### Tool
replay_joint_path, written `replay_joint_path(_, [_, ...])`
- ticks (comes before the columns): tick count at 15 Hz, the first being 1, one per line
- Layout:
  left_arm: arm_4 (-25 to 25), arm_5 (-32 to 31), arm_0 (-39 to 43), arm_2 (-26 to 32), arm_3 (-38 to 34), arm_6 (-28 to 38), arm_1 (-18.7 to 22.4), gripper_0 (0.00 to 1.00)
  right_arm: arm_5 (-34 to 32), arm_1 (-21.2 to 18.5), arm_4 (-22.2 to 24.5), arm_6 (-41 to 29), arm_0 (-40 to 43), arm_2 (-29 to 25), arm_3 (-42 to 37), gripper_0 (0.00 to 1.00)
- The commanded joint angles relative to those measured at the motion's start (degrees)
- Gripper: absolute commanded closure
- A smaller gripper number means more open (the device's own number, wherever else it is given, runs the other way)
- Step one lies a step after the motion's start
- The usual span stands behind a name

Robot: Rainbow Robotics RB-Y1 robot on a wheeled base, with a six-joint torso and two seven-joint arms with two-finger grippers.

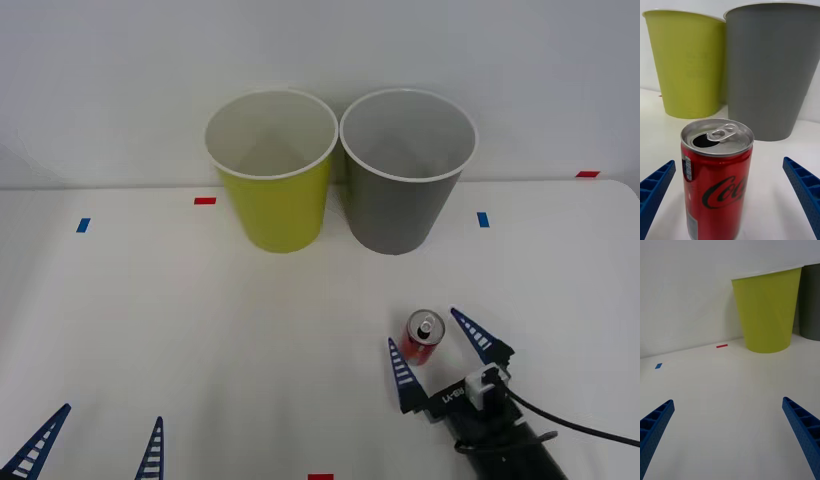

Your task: Put cans in the gray bin and PET bottles in the light green bin.

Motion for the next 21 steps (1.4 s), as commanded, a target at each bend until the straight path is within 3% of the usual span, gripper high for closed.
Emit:
replay_joint_path(1, [0.0,0.0,0.0,0.0,0.0,0.0,0.0,0.00,0.5,0.0,-0.8,-0.2,-0.9,0.0,0.0,0.00])
replay_joint_path(4, [0.0,0.0,0.0,0.0,0.0,0.0,0.0,0.00,0.6,0.1,-1.6,-0.2,-1.2,0.0,0.0,0.00])
replay_joint_path(6, [0.0,0.0,0.0,0.0,0.0,0.0,0.0,0.00,0.6,0.0,-2.5,-0.3,-1.2,0.4,0.0,0.64])
replay_joint_path(7, [0.0,0.0,0.0,0.0,0.0,0.0,0.0,0.00,0.6,-0.1,-3.2,-0.2,-1.3,0.6,0.0,0.87])
replay_joint_path(8, [0.0,0.0,0.0,0.0,0.0,0.0,0.0,0.00,0.6,0.0,-3.5,-0.3,-1.3,0.7,0.0,1.00])
replay_joint_path(15, [0.0,0.0,0.0,0.0,0.0,0.0,0.0,0.00,1.8,-0.1,-3.8,-1.8,-1.3,0.6,-0.9,1.00])
replay_joint_path(19, [0.0,0.0,0.0,0.0,0.0,0.0,0.0,0.00,15.9,-3.2,-4.6,-2.4,1.4,0.5,-13.8,1.00])
replay_joint_path(21, [0.0,0.0,0.0,0.0,0.0,0.0,0.0,0.00,24.8,-5.8,-8.3,-2.6,2.7,0.5,-22.1,1.00])
